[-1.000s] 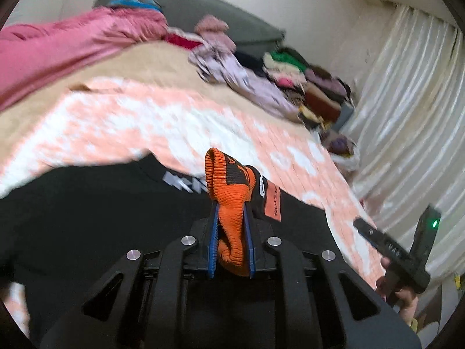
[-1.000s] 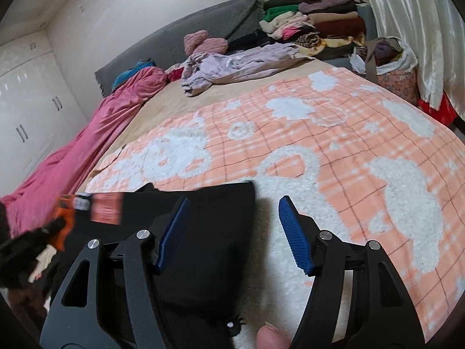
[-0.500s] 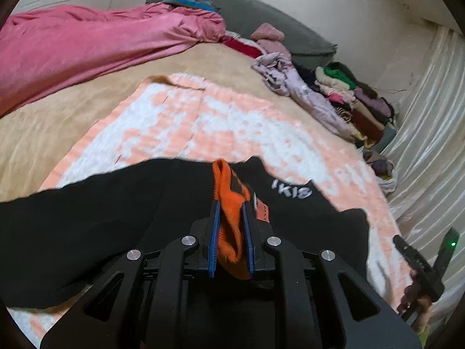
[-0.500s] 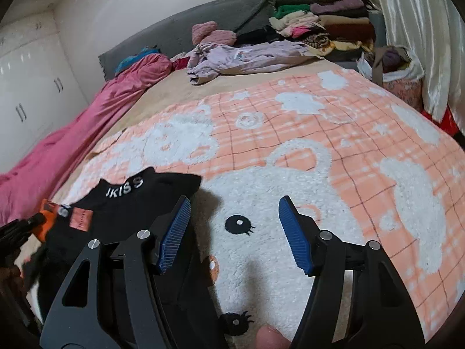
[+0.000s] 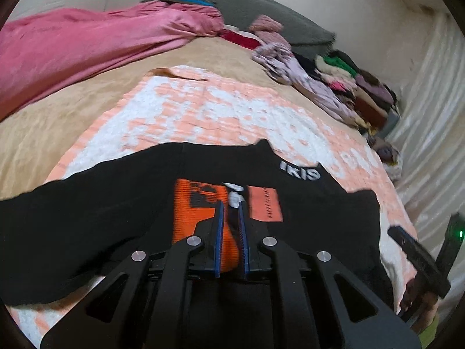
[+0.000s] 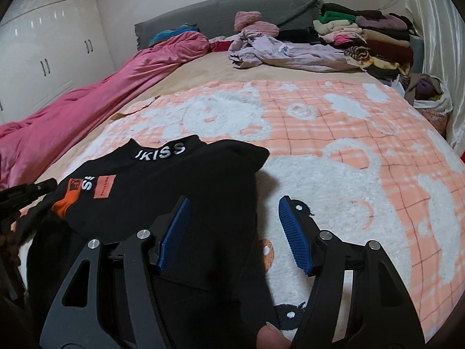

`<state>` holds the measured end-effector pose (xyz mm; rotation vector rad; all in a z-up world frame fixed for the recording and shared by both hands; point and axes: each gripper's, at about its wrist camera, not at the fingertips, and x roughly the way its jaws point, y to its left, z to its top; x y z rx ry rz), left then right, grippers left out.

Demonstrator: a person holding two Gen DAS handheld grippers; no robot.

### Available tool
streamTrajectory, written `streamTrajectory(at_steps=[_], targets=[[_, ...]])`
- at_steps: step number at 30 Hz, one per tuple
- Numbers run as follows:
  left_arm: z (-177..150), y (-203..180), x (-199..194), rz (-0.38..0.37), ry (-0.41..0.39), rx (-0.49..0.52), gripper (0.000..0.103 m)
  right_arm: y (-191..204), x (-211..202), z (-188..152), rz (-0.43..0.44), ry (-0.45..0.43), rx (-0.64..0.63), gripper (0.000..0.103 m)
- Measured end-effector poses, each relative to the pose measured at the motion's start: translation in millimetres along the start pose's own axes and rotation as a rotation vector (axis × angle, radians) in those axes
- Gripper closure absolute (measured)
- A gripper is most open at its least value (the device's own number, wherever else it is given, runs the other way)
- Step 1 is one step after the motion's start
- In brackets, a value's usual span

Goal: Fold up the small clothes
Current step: 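Lay the cuff flat on the sweater body with the left tool and open it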

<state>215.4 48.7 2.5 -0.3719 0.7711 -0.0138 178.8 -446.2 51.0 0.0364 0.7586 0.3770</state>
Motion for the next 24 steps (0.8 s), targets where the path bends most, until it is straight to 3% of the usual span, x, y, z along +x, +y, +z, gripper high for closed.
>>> streamTrajectory(at_steps=[2, 4, 8, 11, 15, 20, 22, 24], targets=[[-1, -15, 10, -0.010, 0.017, 0.073, 0.089, -10, -1, 3, -0.011, -0.005, 0.041, 0.046], [-5, -25, 21, -0.004, 0.044, 0.140, 0.087, -25, 0, 7, -0.006, -0.003, 0.105, 0.055], [-22, -27, 57, 0.049, 0.163, 0.249, 0.086, -46, 12, 15, 0.020, 0.032, 0.203, 0.061], [-34, -20, 60, 0.027, 0.150, 0.295, 0.086, -53, 27, 25, 0.031, 0.060, 0.254, 0.061], [-32, -8, 56, -0.033, 0.149, 0.248, 0.086, -66, 53, 36, 0.124, 0.123, 0.377, 0.061], [-33, -9, 54, -0.061, 0.146, 0.247, 0.086, -75, 100, 43, 0.233, 0.273, 0.524, 0.064], [-32, -8, 54, -0.072, 0.149, 0.238, 0.086, -74, 112, 41, 0.263, 0.307, 0.549, 0.091], [-31, -6, 54, -0.088, 0.154, 0.224, 0.086, -68, 115, 44, 0.264, 0.310, 0.526, 0.096]])
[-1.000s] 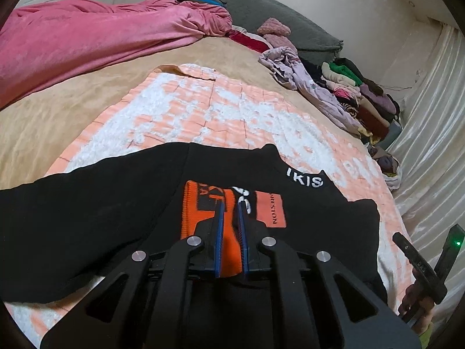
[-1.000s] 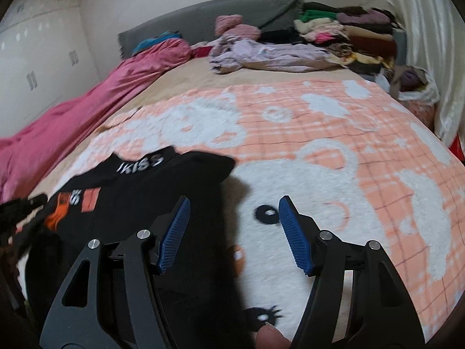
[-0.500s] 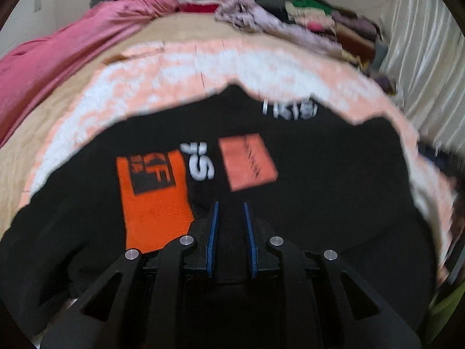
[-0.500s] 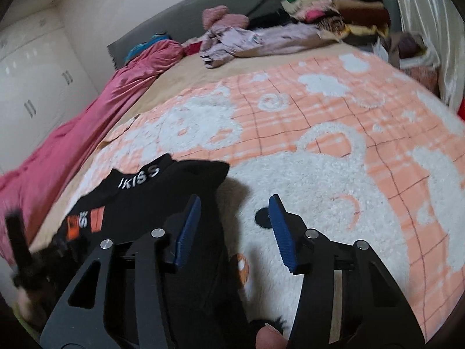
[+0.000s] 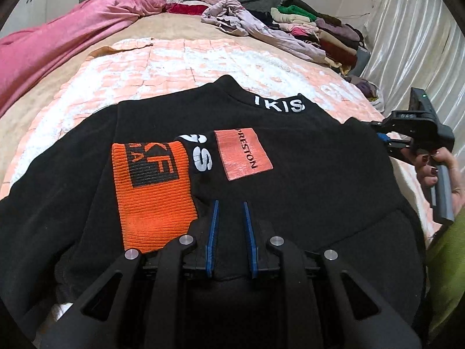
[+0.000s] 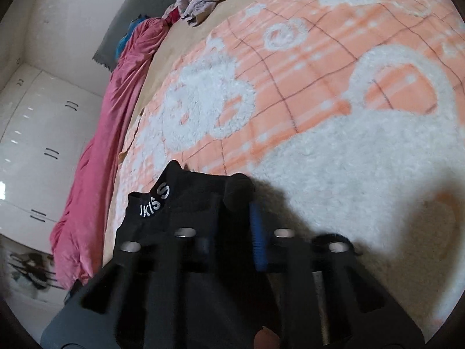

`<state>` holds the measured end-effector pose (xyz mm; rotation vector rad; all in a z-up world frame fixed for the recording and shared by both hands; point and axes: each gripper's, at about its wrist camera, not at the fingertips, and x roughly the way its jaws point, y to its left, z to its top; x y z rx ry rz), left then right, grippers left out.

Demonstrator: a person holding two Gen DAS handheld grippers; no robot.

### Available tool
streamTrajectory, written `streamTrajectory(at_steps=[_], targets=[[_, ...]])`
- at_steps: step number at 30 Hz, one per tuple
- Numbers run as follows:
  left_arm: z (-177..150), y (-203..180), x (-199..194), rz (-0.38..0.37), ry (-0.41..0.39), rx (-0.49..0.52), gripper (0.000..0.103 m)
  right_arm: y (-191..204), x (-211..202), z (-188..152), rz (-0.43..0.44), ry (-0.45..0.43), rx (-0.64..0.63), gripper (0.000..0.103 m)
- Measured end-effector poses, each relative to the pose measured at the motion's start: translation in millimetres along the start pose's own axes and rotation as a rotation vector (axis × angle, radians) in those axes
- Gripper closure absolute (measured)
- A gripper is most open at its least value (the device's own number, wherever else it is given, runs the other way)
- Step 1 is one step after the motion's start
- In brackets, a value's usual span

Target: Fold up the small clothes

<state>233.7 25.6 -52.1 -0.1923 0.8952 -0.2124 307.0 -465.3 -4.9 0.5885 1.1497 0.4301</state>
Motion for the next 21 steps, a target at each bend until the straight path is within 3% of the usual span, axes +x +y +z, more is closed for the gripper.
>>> streamTrajectory(at_steps=[7, 11, 16, 21], targets=[[1, 0, 0, -0.019, 0.004, -0.019, 0.086, 30, -4, 10, -0.204, -0.080, -0.211, 0.099], [1, 1, 1, -0.022, 0.004, -0.019, 0.086, 33, 19, 7, -0.415, -0.070, -0.357, 0.097], [2, 2, 1, -0.027, 0.004, -0.025, 0.086, 24, 9, 8, -0.479, -0.131, -0.353, 0.084], [3, 5, 0, -0.048, 0.003, -0.044, 0.085, 35, -29, -6, -0.494, -0.232, -0.394, 0.082]])
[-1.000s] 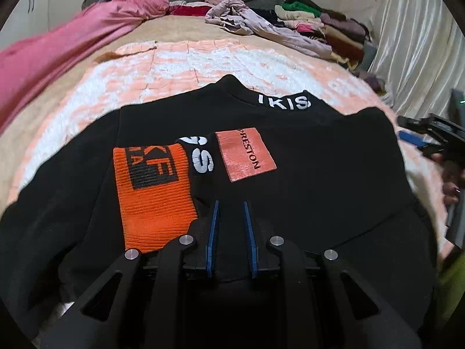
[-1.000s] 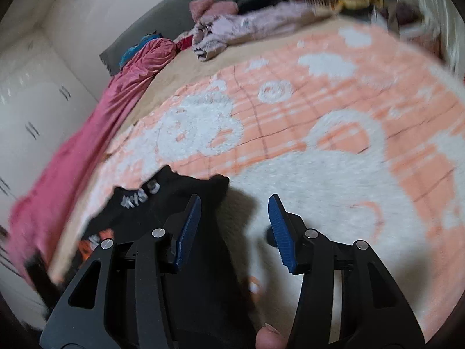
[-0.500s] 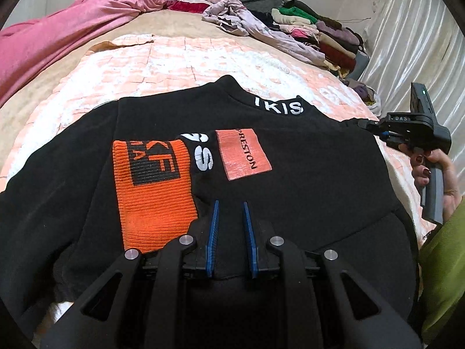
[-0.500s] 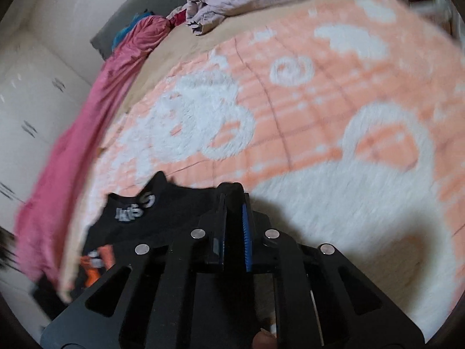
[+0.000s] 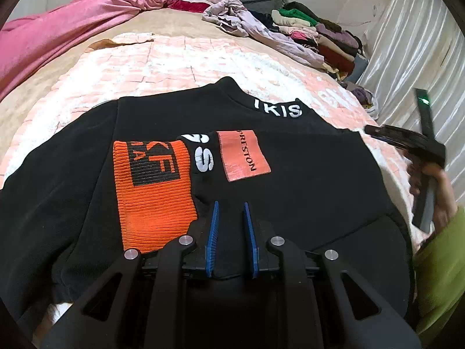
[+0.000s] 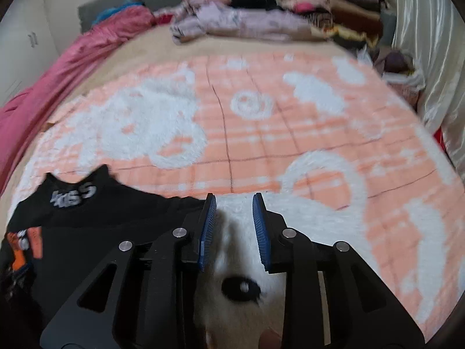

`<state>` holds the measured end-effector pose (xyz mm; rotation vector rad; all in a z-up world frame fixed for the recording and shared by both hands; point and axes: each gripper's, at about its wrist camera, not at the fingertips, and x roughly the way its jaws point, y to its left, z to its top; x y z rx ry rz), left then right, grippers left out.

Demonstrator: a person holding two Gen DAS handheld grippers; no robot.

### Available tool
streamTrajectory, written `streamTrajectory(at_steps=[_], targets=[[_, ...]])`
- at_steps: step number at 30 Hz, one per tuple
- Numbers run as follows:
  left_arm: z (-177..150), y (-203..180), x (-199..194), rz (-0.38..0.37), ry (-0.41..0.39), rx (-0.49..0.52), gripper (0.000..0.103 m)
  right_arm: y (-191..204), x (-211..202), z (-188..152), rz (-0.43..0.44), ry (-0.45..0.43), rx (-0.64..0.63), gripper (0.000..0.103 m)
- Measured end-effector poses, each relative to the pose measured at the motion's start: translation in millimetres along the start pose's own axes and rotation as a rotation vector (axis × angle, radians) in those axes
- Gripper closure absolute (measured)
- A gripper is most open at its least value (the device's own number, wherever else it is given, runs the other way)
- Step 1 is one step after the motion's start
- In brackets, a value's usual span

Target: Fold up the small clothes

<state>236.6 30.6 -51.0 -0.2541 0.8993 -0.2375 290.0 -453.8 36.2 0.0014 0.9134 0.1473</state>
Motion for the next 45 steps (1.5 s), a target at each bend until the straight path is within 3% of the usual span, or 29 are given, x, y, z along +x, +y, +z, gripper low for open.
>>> streamTrajectory(at_steps=[4, 8, 10, 14, 18, 23, 26, 28, 34, 36, 45], targets=[[1, 0, -5, -0.006, -0.003, -0.006, 0.084, 19, -44, -32, 0.059, -0.068, -0.078, 0.069], [3, -2, -16, -0.006, -0.022, 0.008, 0.071, 47, -62, -65, 0.109, -0.060, -0.150, 0.066], [3, -2, -17, -0.005, -0.021, 0.010, 0.070, 58, -67, -78, 0.119, -0.050, -0.177, 0.065], [0, 0, -14, 0.014, -0.001, 0.024, 0.070, 77, -60, -95, 0.142, -0.010, -0.191, 0.063], [-1, 6, -11, 0.022, 0.012, 0.017, 0.070, 72, -32, -108, 0.100, 0.094, -0.182, 0.060], [-1, 7, -12, 0.018, 0.009, 0.014, 0.070, 74, -34, -109, 0.099, 0.073, -0.194, 0.059], [-1, 5, -17, 0.013, 0.003, 0.012, 0.061, 73, -41, -110, 0.116, 0.061, -0.189, 0.054], [-1, 4, -20, 0.024, -0.005, 0.012, 0.056, 73, -45, -108, 0.120, 0.055, -0.186, 0.043], [0, 3, -30, 0.053, -0.016, 0.009, 0.041, 75, -54, -106, 0.118, 0.036, -0.178, 0.037], [0, 4, -34, 0.071, -0.026, 0.006, 0.030, 77, -58, -106, 0.121, 0.026, -0.176, 0.033], [2, 2, -45, 0.133, -0.049, 0.027, 0.010, 86, -79, -113, 0.145, -0.019, -0.171, 0.018]])
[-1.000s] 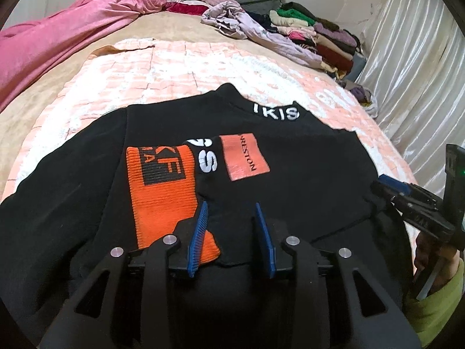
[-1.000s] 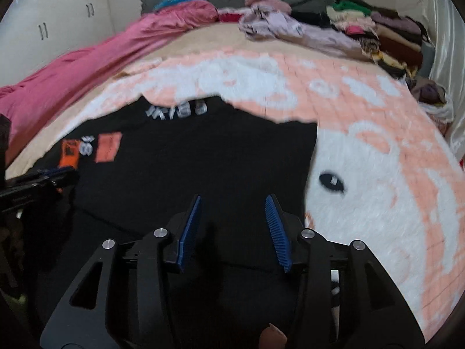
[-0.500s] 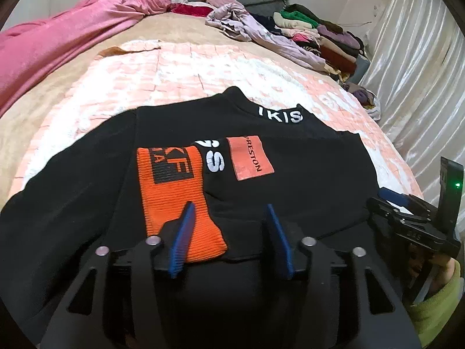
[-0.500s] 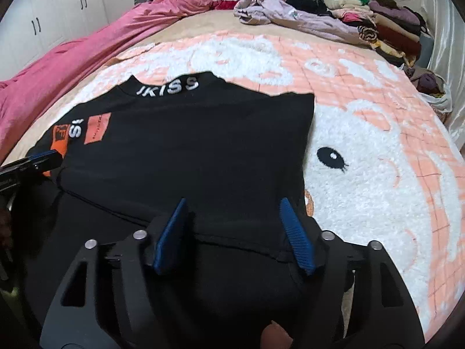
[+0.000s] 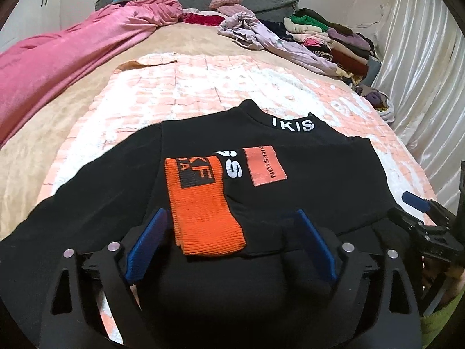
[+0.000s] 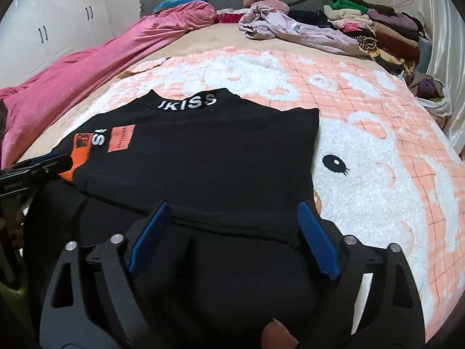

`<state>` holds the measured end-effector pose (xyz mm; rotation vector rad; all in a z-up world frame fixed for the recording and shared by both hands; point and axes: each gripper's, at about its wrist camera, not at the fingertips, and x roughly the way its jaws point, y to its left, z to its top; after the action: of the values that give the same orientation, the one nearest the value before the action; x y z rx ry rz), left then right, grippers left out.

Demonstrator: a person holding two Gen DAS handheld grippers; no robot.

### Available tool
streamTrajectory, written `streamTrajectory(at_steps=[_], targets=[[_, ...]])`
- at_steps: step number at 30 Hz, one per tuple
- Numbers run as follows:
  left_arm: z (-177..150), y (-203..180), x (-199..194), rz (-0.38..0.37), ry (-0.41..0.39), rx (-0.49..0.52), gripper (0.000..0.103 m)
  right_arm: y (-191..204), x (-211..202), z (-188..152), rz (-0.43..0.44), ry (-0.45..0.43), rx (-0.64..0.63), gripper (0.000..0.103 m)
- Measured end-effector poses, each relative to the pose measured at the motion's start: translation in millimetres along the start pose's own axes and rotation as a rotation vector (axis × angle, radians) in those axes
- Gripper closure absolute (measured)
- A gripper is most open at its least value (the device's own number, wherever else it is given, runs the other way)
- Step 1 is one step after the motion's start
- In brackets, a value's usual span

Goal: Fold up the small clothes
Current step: 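Grasp the other orange sleeve cuff with the left tool and lift it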

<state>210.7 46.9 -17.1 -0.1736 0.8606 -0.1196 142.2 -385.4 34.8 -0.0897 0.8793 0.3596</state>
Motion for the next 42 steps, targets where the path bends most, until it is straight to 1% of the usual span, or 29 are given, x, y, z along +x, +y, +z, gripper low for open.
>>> streamTrajectory(at_steps=[2, 5, 8, 13, 17, 23, 27, 28, 31, 37, 42], targets=[[0, 2, -4, 0.006, -0.003, -0.006, 0.007, 4, -3, 0, 0.003, -0.008, -0.007, 0.017], [0, 4, -13, 0.029, -0.021, -0.006, 0.006, 12, -9, 0, -0.005, -0.024, -0.022, 0.015], [-1, 7, -23, 0.046, -0.038, -0.016, 0.005, 22, -13, 0, 0.011, -0.034, -0.036, 0.015], [-7, 14, -39, 0.048, -0.056, -0.039, 0.005, 40, -20, -2, 0.033, -0.047, -0.067, 0.015], [-14, 25, -53, 0.080, -0.074, -0.064, 0.005, 58, -27, -3, 0.059, -0.056, -0.093, 0.015], [-21, 47, -77, 0.104, -0.106, -0.123, 0.005, 90, -34, -5, 0.103, -0.063, -0.144, 0.015], [-26, 59, -86, 0.116, -0.113, -0.153, 0.005, 113, -37, -5, 0.138, -0.067, -0.180, 0.015], [-27, 61, -88, 0.123, -0.112, -0.157, 0.005, 118, -38, -5, 0.142, -0.068, -0.186, 0.011], [-35, 74, -96, 0.150, -0.110, -0.185, 0.005, 134, -41, -6, 0.166, -0.072, -0.205, 0.010], [-54, 113, -114, 0.203, -0.117, -0.283, 0.005, 168, -42, -7, 0.217, -0.072, -0.247, 0.010], [-71, 146, -136, 0.263, -0.139, -0.357, 0.005, 193, -42, -7, 0.255, -0.069, -0.279, 0.010]])
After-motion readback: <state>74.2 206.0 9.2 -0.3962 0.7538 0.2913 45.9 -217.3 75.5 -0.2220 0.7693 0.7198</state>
